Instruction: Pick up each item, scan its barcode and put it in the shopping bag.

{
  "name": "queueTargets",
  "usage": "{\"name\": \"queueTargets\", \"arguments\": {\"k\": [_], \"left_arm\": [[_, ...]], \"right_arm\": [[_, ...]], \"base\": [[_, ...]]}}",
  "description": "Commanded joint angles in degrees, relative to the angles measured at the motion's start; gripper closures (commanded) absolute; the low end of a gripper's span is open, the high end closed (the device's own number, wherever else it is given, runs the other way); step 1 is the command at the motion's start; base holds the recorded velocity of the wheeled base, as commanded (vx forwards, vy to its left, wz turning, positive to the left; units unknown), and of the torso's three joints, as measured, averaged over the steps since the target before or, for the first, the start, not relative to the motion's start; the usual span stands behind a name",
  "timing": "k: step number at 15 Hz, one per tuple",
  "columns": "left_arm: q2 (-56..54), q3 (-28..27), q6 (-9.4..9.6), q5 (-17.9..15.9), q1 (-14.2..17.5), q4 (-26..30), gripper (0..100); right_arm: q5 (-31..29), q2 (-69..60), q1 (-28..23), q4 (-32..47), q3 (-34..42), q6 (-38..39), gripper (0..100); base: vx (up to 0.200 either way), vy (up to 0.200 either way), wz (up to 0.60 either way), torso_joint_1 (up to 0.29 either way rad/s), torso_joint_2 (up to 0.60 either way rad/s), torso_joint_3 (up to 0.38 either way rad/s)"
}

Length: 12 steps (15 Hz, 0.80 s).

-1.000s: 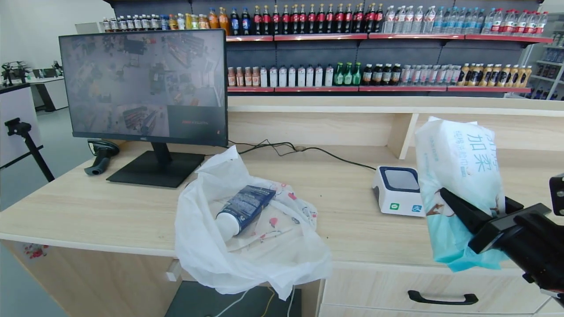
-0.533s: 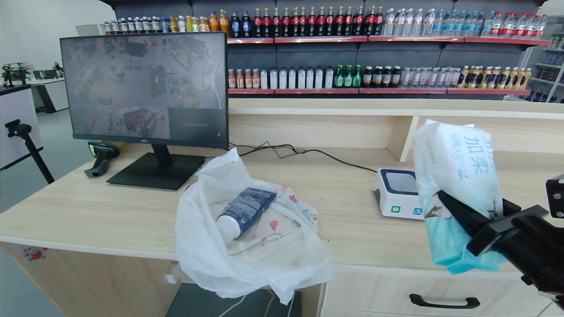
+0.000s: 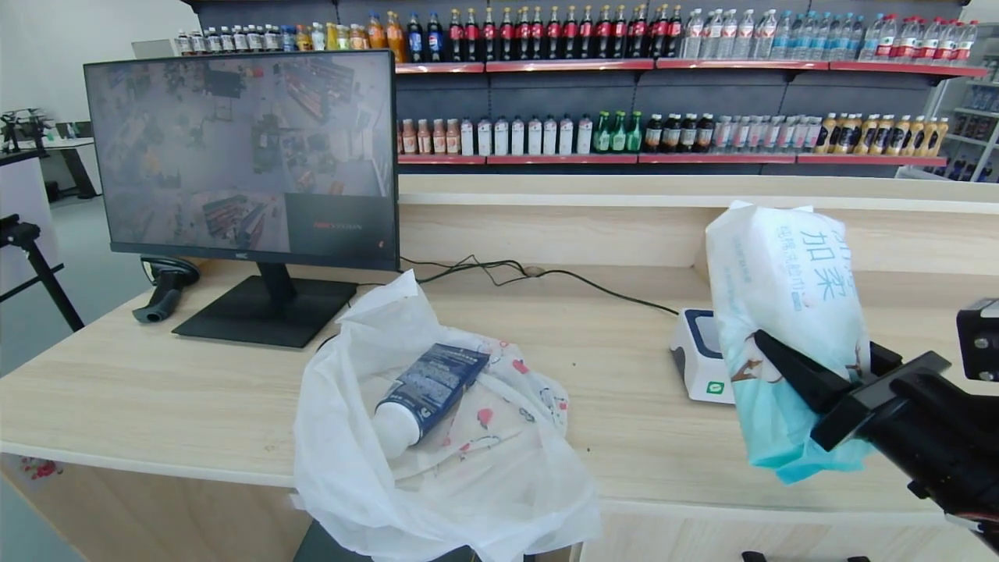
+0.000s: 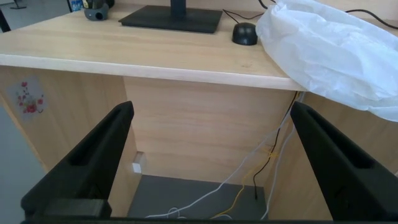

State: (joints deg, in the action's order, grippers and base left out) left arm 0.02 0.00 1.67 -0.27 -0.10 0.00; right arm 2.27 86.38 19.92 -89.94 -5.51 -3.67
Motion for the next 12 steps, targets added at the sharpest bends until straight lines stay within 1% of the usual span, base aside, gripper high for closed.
{"name": "queueTargets", "arguments": {"k": [1, 3, 4, 7, 9, 11, 12], "left_arm": [[0.0, 0.0, 0.0, 0.0, 0.0, 0.0, 0], [0.0, 0.0, 0.0, 0.0, 0.0, 0.0, 0], [0.0, 0.0, 0.0, 0.0, 0.0, 0.0, 0], [0.0, 0.0, 0.09, 0.0, 0.0, 0.0, 0], [0.0, 0.0, 0.09, 0.0, 0.0, -0.1, 0], [0.0, 0.0, 0.26, 0.0, 0.0, -0.1, 0], [0.0, 0.0, 0.35, 0.0, 0.0, -0.1, 0]], "right_arm": [[0.0, 1.3, 1.5, -0.1, 0.0, 0.0, 100], [-0.3, 3.2, 0.6, -0.1, 2.3, 0.2, 100], [-1.2, 5.8, -1.5, -0.1, 3.7, 0.1, 100], [-5.0, 10.4, -3.2, -0.1, 0.1, 0.4, 100], [-8.9, 11.7, -3.2, -0.1, -1.6, 0.5, 100], [-15.2, 11.5, -3.1, -0.1, -3.6, 0.1, 100], [-16.2, 11.4, -2.9, -0.1, -3.5, -0.4, 100]], "base": [[0.0, 0.0, 0.0, 0.0, 0.0, 0.0], [0.0, 0.0, 0.0, 0.0, 0.0, 0.0], [0.0, 0.0, 0.0, 0.0, 0.0, 0.0], [0.0, 0.0, 0.0, 0.0, 0.0, 0.0], [0.0, 0.0, 0.0, 0.0, 0.0, 0.0], [0.0, 0.0, 0.0, 0.0, 0.0, 0.0], [0.0, 0.0, 0.0, 0.0, 0.0, 0.0]]}}
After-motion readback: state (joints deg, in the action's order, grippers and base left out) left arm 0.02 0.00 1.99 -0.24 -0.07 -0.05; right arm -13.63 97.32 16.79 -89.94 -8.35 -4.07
